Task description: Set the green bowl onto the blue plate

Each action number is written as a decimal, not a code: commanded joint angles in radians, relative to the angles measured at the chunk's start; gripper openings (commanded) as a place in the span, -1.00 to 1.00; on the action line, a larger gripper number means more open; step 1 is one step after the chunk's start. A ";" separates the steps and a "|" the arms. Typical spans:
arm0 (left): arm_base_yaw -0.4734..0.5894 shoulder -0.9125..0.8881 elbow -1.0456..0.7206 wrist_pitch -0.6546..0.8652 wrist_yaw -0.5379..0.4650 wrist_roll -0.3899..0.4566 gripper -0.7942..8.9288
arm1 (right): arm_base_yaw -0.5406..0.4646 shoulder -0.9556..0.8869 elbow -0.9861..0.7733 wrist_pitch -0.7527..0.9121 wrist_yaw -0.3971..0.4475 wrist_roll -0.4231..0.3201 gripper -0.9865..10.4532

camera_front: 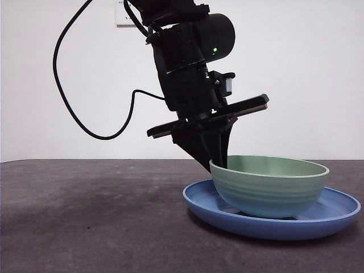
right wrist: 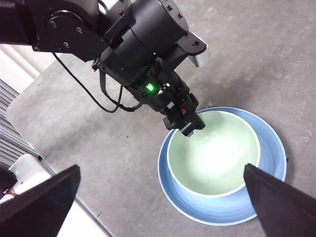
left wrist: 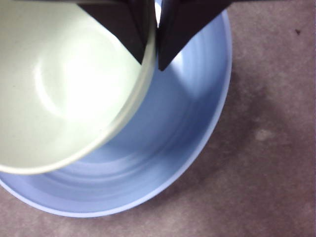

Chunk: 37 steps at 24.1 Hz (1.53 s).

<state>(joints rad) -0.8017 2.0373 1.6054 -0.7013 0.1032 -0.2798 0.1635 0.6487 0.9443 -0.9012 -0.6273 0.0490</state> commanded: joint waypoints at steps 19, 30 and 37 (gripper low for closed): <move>-0.003 -0.438 0.201 -0.513 0.001 0.261 0.33 | 0.004 0.003 0.019 -0.027 0.000 0.003 0.30; -0.013 -0.885 -0.052 -0.500 0.001 0.270 0.34 | 0.004 0.003 0.019 -0.029 -0.001 0.005 0.30; -0.013 -1.175 -0.377 -0.296 0.001 0.223 0.34 | 0.004 0.003 0.019 -0.029 -0.001 0.023 0.30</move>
<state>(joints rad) -0.8036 0.8806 1.2514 -1.0199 0.1036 -0.0376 0.1635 0.6487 0.9443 -0.9344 -0.6273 0.0597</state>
